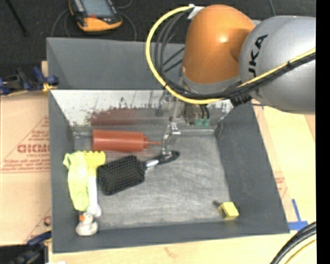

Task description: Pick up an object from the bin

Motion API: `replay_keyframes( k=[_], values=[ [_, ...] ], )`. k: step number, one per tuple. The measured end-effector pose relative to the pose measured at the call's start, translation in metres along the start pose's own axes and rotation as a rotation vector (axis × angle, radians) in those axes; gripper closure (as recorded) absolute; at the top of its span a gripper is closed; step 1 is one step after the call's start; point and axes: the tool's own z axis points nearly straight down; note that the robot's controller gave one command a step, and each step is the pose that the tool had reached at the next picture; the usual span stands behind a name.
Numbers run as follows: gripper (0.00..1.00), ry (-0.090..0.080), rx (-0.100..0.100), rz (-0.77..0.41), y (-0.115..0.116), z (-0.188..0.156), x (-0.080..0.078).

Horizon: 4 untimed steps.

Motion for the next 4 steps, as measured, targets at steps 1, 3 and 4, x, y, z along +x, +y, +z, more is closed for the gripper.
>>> replay_keyframes(
  k=[1,3,4],
  values=[
    [0.0,-0.005,0.001,-0.048,0.023,0.063,-0.006],
    [0.0,0.0,0.001,-0.282,0.063,0.107,-0.021],
    [0.0,-0.022,-0.007,-0.162,0.059,0.138,-0.038]
  ],
)
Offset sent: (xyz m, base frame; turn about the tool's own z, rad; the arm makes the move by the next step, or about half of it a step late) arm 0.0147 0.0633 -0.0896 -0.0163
